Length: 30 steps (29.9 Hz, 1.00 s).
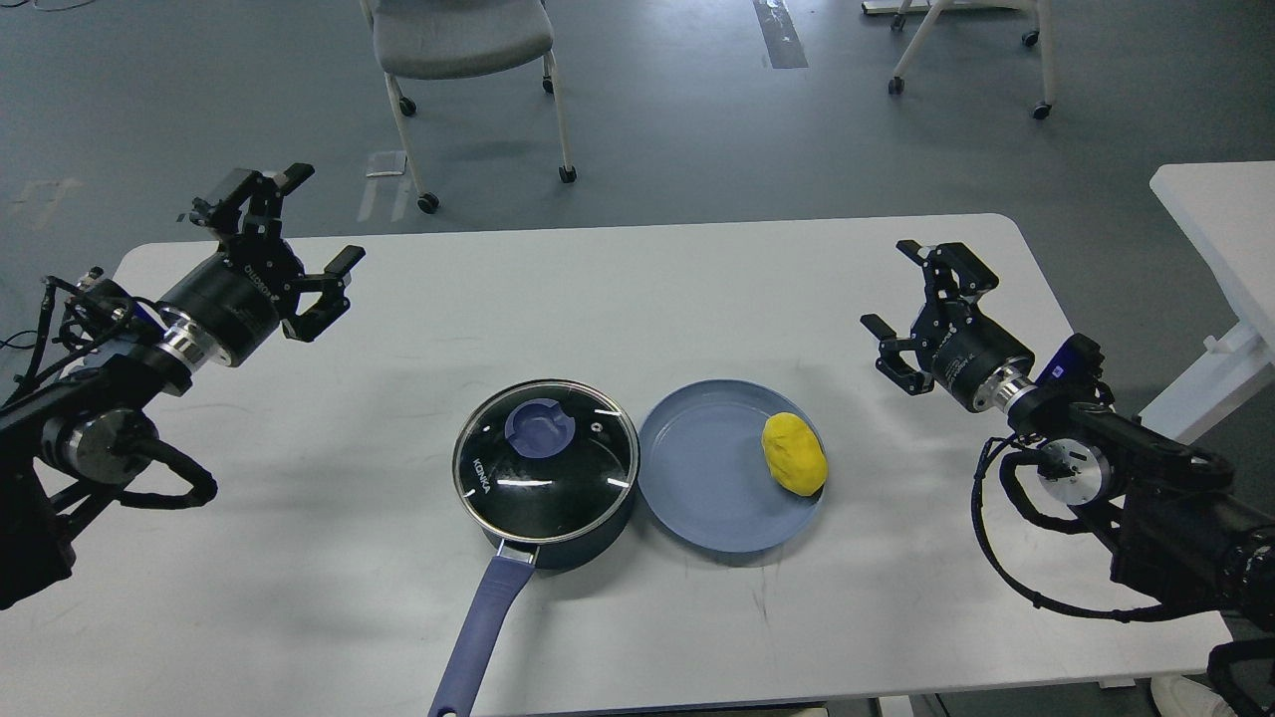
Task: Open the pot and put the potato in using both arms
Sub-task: 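Move the left gripper over the glass lid's blue knob on the saucepan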
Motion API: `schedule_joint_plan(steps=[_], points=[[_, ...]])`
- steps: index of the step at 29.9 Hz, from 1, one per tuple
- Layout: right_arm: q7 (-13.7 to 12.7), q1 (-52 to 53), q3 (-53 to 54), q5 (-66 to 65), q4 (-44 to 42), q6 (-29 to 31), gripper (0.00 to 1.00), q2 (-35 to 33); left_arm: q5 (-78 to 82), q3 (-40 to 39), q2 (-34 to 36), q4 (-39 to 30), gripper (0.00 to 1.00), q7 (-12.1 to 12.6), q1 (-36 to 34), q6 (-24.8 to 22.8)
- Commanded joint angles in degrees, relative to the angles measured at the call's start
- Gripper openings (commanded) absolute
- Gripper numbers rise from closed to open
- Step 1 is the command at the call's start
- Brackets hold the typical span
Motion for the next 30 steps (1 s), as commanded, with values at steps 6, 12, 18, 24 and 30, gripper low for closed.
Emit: schedule_joint_plan(steps=[6,12,18,24,30], points=[[0.0,0.0,0.0,0.0,0.0,0.0,1.0,0.1,0.6,0.3,0.8,0.0,0.98,0.0,1.2,-0.4],[0.0,0.1,0.0,0.0,0.0,0.0,1.0,0.0,1.2,0.3,1.9,1.6,0.98,0.0,0.4,-1.7],[0.0,0.1,0.0,-0.1,0.0,0.0,1.0,0.0,13.7,-0.4,7.8,-1.6,0.98,0.0,-6.5,-2.9],[0.0,0.1,0.0,-0.1,0.0,0.0,1.0,0.1,26.8,-0.9,13.8,-13.7,0.98,0.0,-14.3,-2.9],[0.0,0.1,0.0,-0.1,0.0,0.0,1.0,0.1,48.3,-1.3,17.7,-32.3,0.98,0.0,-18.2,-2.9]])
